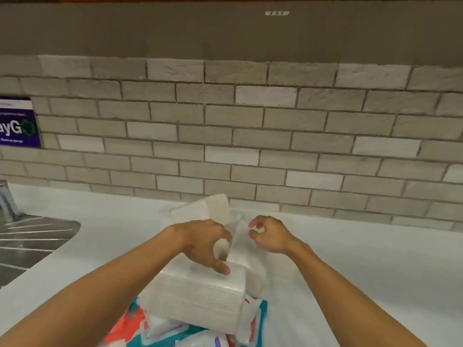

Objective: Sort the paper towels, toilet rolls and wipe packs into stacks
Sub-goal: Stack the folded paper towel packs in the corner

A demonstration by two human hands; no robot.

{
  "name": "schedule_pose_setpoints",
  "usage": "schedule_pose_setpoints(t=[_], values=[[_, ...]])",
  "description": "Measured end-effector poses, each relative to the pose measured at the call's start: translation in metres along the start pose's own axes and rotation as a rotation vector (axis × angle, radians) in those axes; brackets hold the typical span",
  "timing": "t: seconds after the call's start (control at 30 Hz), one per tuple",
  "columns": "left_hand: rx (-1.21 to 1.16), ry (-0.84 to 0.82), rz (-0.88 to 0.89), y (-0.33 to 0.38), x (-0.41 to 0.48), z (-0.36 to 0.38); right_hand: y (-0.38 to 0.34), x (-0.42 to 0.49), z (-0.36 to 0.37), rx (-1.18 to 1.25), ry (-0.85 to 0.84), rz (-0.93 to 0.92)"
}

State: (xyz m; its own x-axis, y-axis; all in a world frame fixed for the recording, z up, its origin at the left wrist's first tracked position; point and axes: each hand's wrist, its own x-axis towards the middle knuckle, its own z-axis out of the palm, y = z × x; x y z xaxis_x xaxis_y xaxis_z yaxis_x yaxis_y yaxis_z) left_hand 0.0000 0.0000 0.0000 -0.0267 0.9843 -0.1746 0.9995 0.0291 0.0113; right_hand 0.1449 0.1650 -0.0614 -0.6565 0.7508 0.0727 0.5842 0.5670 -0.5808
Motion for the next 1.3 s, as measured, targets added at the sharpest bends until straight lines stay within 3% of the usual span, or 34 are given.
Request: schedule_pose_setpoints(t=[0.13,0.33,0.53,0.67,0.8,0.93,1.1,1.3], values=[[0.008,-0.166,-0.051,-0.002,-0.002,0.010,0.003,0.003,0.017,-0.031,-0.075,0.116],[-0.031,-0.289,-0.092,-0.010,0.006,0.021,0.013,0.011,0.038,0.085,-0.053,0.293],[-0.076,-0.376,-0.084,-0.011,0.013,0.022,0.022,0.002,0.047,0.425,0.024,0.495],[-0.018,-0.393,-0.083,-0.011,0.019,0.031,0.032,-0.009,0.052,0.778,-0.076,0.665],[-0.058,-0.374,-0.080,-0.010,0.017,0.036,0.040,-0.017,0.056,0.919,-0.227,0.683],[-0.235,-0.480,-0.079,-0.014,0.012,0.037,0.042,-0.017,0.055,0.932,-0.260,0.654],[-0.212,-0.544,-0.033,-0.028,0.010,0.034,0.043,-0.014,0.061,0.928,-0.231,0.687],[-0.256,-0.455,-0.122,-0.039,0.005,0.040,0.044,-0.010,0.067,0.996,-0.222,0.672]])
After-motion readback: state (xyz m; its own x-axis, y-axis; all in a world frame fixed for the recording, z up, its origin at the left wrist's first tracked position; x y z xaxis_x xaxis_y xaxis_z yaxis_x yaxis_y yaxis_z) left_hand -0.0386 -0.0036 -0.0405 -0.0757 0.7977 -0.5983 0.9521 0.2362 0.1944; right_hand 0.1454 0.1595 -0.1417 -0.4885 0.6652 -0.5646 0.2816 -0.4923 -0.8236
